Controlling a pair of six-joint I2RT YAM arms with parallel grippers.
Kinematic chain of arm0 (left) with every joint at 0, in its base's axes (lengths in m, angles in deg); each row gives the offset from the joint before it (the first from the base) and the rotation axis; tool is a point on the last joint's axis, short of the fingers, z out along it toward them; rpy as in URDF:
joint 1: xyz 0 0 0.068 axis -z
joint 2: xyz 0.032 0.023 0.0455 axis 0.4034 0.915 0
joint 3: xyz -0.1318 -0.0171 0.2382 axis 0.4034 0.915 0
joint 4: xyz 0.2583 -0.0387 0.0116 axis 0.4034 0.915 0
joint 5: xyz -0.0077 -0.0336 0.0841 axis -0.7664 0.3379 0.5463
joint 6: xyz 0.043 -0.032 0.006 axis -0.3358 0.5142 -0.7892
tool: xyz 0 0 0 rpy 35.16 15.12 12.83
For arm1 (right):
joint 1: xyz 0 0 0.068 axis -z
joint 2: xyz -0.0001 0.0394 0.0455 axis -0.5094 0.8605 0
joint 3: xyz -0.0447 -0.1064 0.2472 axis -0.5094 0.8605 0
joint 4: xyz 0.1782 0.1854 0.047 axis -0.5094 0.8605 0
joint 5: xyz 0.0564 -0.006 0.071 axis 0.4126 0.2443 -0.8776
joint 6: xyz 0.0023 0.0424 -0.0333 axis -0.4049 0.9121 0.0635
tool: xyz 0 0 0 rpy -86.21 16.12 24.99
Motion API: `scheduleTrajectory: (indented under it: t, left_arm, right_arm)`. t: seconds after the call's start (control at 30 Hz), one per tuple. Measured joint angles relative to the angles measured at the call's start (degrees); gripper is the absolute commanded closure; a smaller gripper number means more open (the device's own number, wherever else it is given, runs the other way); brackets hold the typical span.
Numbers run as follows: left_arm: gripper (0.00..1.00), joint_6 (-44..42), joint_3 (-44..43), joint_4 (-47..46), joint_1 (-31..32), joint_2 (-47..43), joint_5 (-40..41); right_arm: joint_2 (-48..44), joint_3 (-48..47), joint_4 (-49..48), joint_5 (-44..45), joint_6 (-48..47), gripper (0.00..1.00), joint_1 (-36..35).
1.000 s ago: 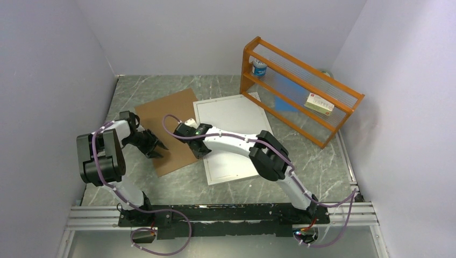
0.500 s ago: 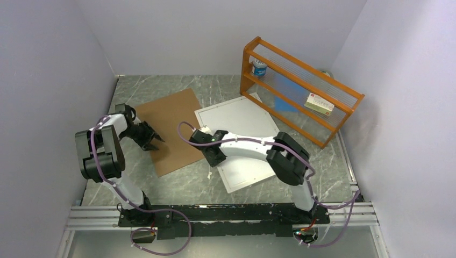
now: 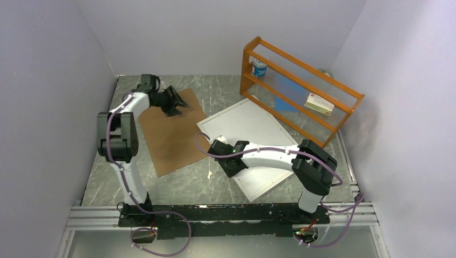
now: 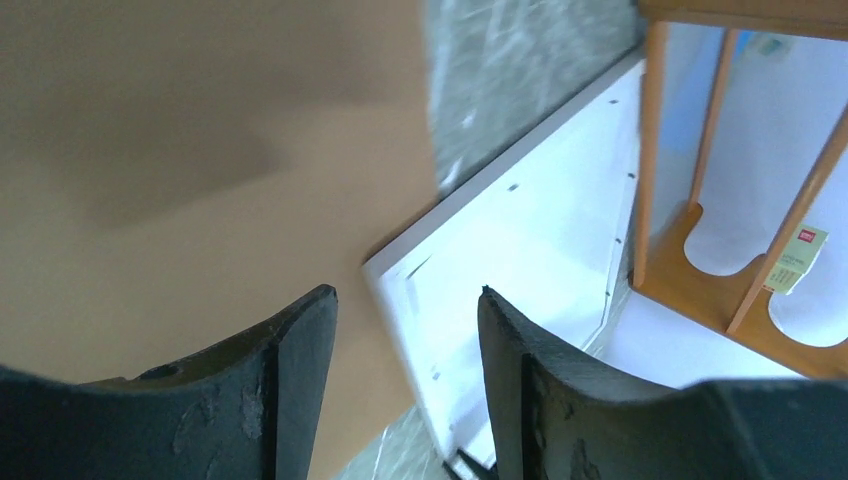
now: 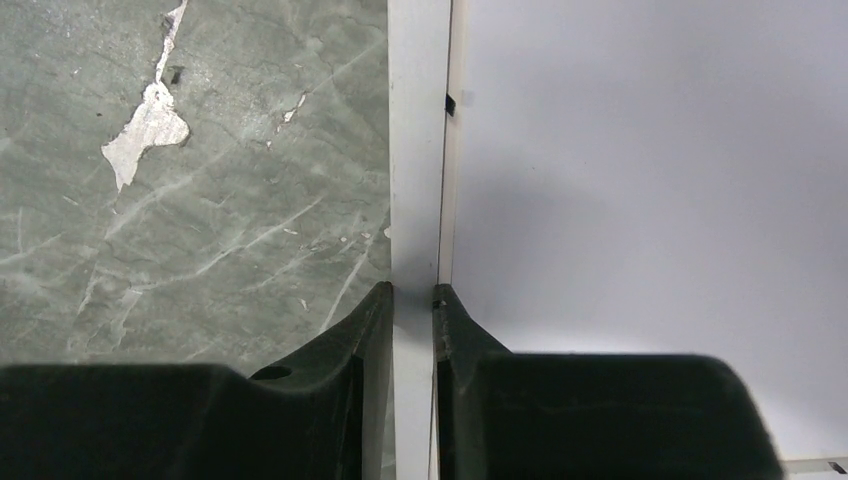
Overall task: Put the photo into the frame
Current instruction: Adjust the photo frame at the center of the board, then adjust the photo frame item at the center of the board.
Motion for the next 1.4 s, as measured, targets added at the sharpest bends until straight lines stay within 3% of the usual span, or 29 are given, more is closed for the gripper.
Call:
scheduleTrajectory:
  t: [0.17, 0.37, 0.57, 0.77, 0.87, 1.17, 1.4]
  left_arm:
    - [0.41, 3.89, -9.60, -6.40, 6.78, 9.29, 0.26]
    - [0.42, 7.04, -20.17, -6.73, 13.55, 19.74, 7.34]
    - [0.42, 8.50, -27.80, -4.04, 18.05, 24.90, 14.27]
    - [0.43, 7.76, -33.40, 4.50, 19.54, 26.62, 20.61]
    - [0.45, 5.86, -33.35, 7.76, 19.47, 26.05, 22.56]
    - [0.49, -4.63, -19.45, 9.16, 15.65, 17.66, 20.39]
    - [0.49, -11.67, -12.13, 9.31, 12.09, 12.96, 19.65]
  right_arm:
    - [-0.20, 0.39, -0.68, 0.15, -0.02, 0.72, -0.04]
    - [-0.17, 0.87, -1.16, 0.52, -0.02, 0.71, -0.04]
    - [-0.17, 0.96, -1.31, 0.79, 0.11, 0.72, -0.04]
    - [-0.17, 0.98, -1.33, 1.11, 0.37, 0.73, -0.11]
    - [-0.17, 0.96, -1.33, 1.31, 0.42, 0.73, -0.17]
    - [-0.20, 0.42, -1.31, 1.62, 0.50, 0.73, -0.24]
    - [-0.09, -0.87, -1.31, 1.70, 0.42, 0.81, -0.24]
